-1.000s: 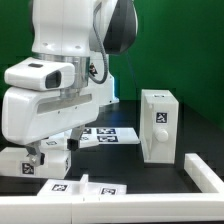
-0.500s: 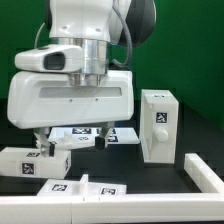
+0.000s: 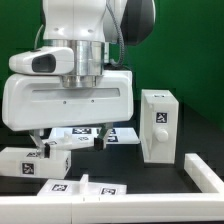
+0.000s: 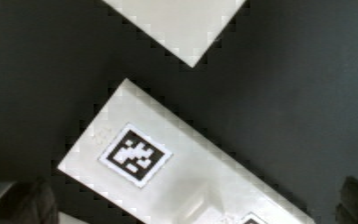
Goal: Assemble cabinet
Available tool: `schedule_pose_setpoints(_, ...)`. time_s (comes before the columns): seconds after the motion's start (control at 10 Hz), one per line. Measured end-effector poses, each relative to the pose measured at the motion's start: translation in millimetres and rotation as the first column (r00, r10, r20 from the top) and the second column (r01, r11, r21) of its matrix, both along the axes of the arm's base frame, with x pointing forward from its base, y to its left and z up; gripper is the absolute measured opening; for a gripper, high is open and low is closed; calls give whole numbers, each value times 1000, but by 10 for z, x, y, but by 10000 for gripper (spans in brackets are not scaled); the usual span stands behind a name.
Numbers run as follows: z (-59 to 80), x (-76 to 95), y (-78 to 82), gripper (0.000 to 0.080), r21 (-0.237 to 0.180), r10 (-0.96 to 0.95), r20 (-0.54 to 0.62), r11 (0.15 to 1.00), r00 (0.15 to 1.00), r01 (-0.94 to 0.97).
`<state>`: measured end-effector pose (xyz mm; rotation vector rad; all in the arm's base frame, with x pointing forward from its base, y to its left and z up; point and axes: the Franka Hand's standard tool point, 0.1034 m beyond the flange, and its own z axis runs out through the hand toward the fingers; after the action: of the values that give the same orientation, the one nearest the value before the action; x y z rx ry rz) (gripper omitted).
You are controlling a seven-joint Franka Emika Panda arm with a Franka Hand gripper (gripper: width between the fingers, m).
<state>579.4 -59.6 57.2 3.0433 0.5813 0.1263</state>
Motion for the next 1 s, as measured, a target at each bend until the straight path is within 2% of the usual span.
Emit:
schedule_pose_setpoints(0.2, 26, 291, 221, 796, 33, -241, 28, 970, 970, 240)
schedule_pose_setpoints(0.3, -2, 345, 269, 796, 38, -270, 30, 962, 962, 269)
schedule_pose_setpoints(0.7, -41, 348, 243, 796, 38, -268, 23, 963, 963, 267)
schedule_pose_setpoints(0.9, -193, 462, 90, 796, 47, -333, -11, 942, 943, 333)
schedule_pose_setpoints(1.0, -302, 479, 93, 796, 57, -370, -7, 927, 929, 370)
